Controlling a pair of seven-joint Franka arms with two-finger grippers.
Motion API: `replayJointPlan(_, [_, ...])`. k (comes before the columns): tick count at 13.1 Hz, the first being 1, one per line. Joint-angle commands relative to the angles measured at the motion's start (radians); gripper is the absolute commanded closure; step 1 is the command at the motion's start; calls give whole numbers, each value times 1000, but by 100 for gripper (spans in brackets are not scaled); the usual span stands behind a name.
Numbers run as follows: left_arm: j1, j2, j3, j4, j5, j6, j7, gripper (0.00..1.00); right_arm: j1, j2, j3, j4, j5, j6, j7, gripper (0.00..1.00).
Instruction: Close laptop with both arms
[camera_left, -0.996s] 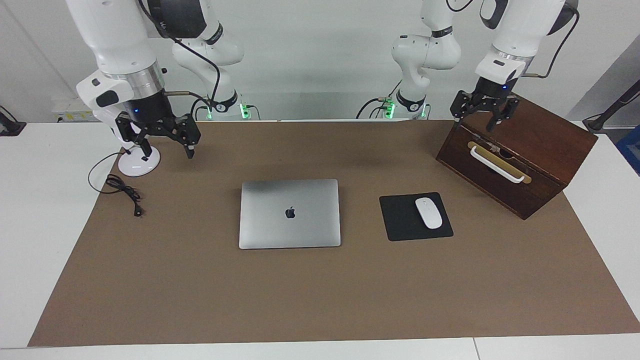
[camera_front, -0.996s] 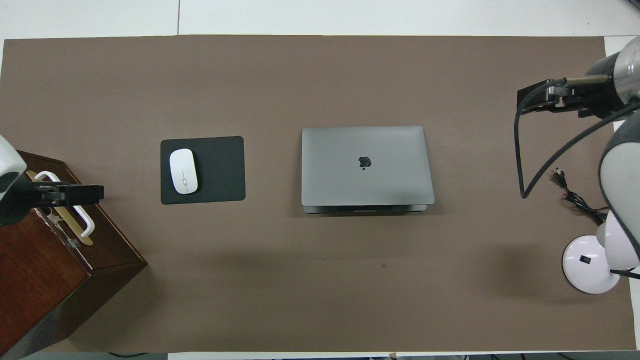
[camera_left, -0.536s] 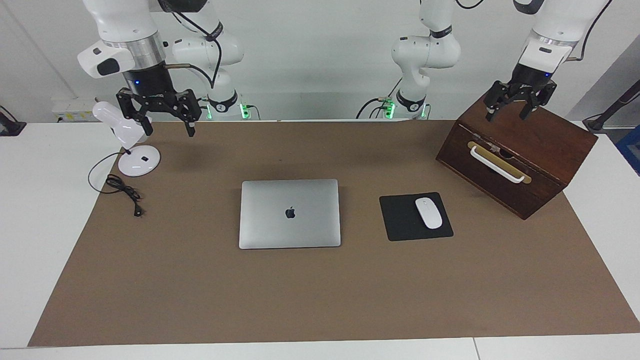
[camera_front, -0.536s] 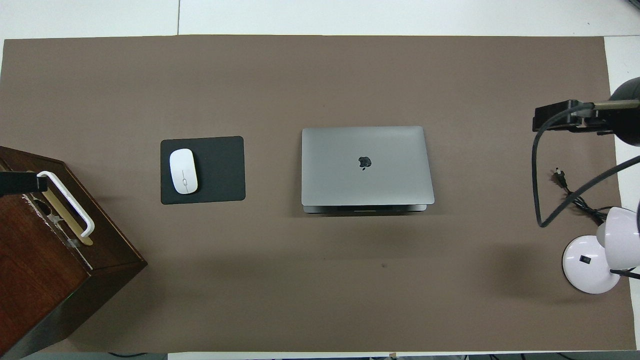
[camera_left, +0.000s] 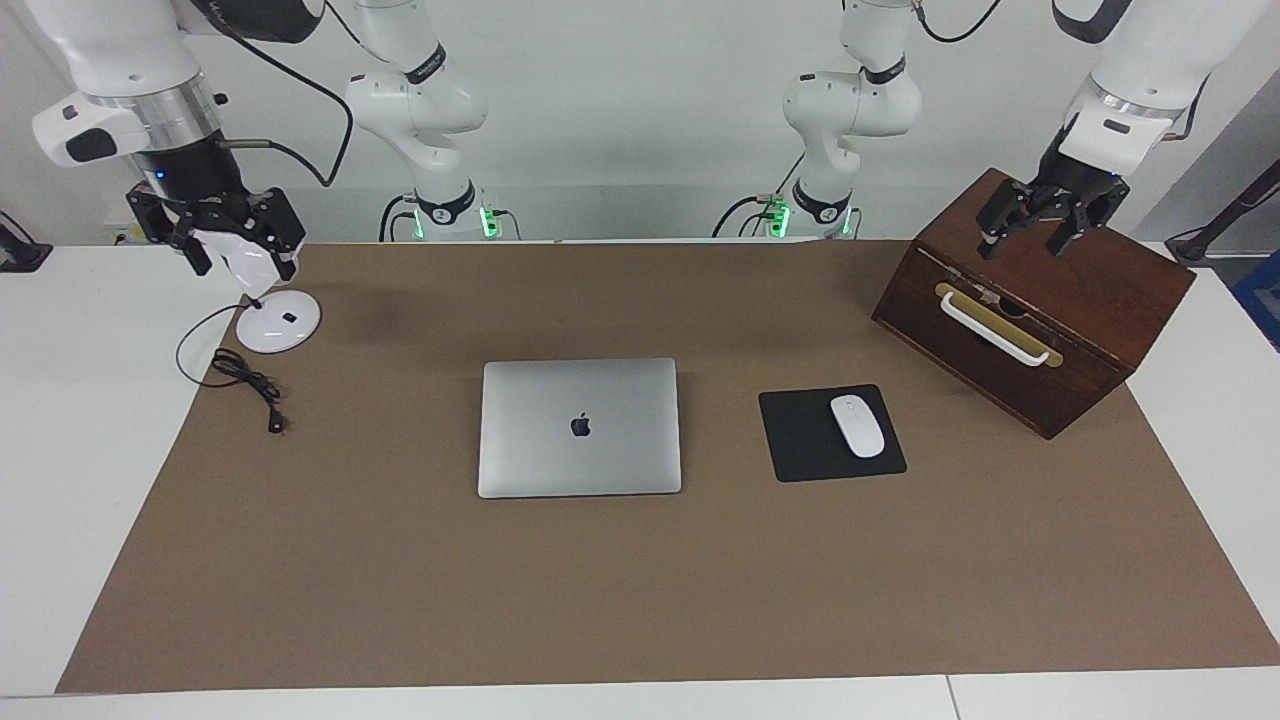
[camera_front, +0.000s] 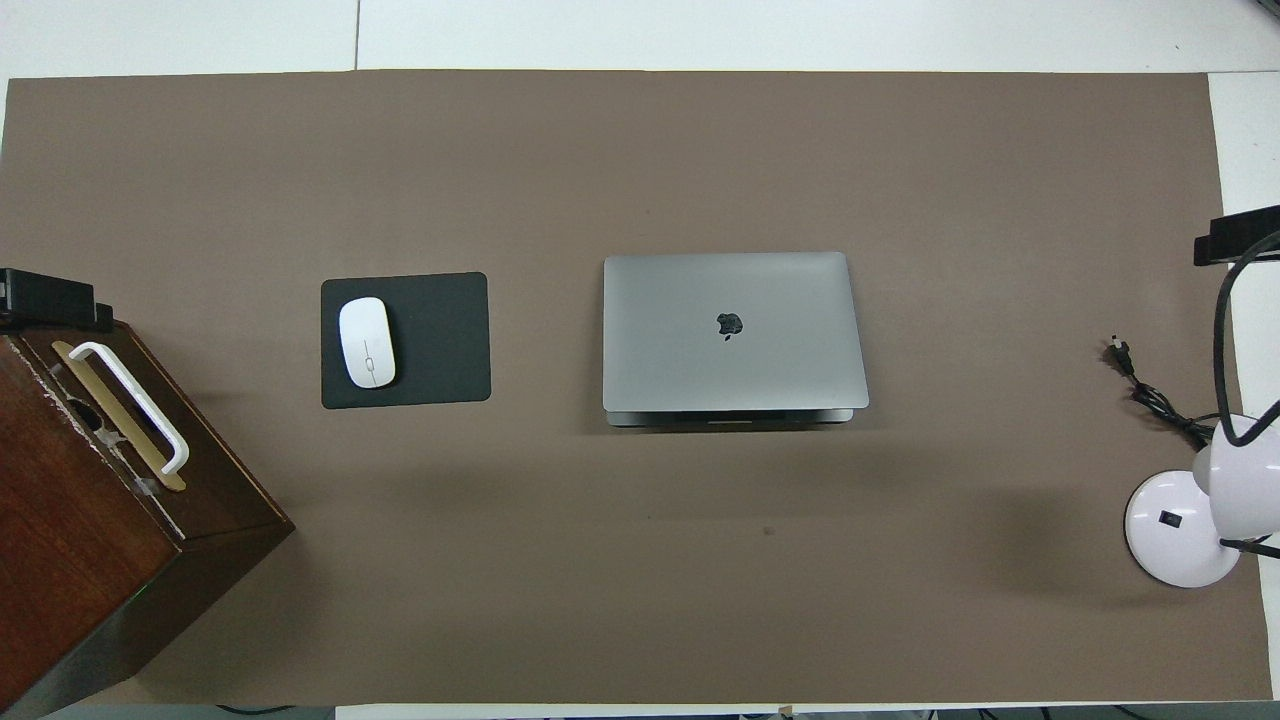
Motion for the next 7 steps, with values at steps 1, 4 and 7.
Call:
replayJointPlan(1, [16, 18, -5, 19, -11, -46, -5, 0, 4, -26, 11, -27, -14, 11, -91, 0])
replayJointPlan(4, [8, 21, -6, 34, -7, -90, -8, 0, 4, -28, 15, -29, -3, 13, -160, 0])
replayJointPlan(7, [10, 22, -11, 39, 38, -98, -6, 0, 4, -29, 18, -33, 0, 10, -15, 0])
